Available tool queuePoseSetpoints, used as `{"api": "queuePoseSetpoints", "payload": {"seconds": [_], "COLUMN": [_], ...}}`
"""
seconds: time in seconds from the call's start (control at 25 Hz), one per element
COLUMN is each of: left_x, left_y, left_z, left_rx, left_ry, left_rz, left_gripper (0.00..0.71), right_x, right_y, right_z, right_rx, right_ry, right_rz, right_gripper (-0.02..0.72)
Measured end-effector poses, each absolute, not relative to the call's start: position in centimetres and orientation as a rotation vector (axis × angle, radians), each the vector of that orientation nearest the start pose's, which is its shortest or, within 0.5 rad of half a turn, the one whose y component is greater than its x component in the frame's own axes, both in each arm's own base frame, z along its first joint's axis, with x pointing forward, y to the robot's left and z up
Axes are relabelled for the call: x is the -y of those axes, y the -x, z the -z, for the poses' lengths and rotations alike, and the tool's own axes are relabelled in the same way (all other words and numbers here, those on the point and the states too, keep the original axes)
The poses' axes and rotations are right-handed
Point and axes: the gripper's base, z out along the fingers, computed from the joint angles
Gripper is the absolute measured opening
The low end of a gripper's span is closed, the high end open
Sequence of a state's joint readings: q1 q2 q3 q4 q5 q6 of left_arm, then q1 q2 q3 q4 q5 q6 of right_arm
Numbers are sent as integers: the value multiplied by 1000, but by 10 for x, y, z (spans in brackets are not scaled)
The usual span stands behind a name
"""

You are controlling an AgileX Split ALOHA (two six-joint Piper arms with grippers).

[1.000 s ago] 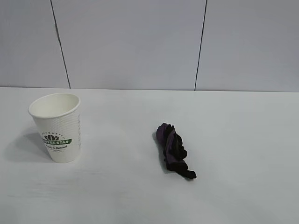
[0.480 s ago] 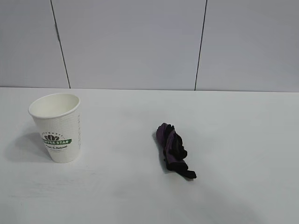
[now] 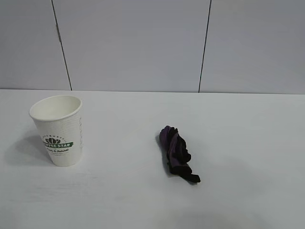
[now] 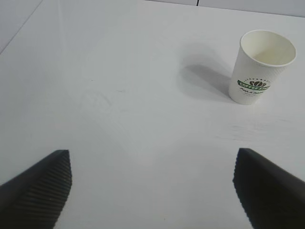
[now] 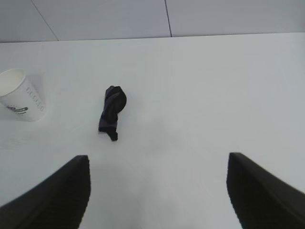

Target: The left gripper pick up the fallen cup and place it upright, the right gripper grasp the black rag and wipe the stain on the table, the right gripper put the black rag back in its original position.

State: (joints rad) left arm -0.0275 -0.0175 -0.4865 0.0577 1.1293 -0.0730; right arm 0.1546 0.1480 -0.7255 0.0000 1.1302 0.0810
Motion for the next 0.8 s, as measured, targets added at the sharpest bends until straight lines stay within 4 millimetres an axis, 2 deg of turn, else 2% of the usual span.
{"api": "queuePoseSetpoints", "payload": {"seconds": [0.24, 0.52, 0.8], "left_x": [-5, -5, -5], "left_y": [9, 9, 9], "left_z": [-268, -268, -268], "left_rx": [-2107, -2107, -2107], "left_ry": [53, 53, 53], "left_rz": [-9, -9, -9], "left_gripper": [664, 664, 664], "right_x": [1, -1, -1], "right_y": [10, 2, 1], "right_z": [-307, -272, -268], "right_rx": [-2054, -2108, -2110], "right_ry": [40, 31, 26], "right_rz": [-82, -62, -51], "right_gripper": [547, 547, 547]}}
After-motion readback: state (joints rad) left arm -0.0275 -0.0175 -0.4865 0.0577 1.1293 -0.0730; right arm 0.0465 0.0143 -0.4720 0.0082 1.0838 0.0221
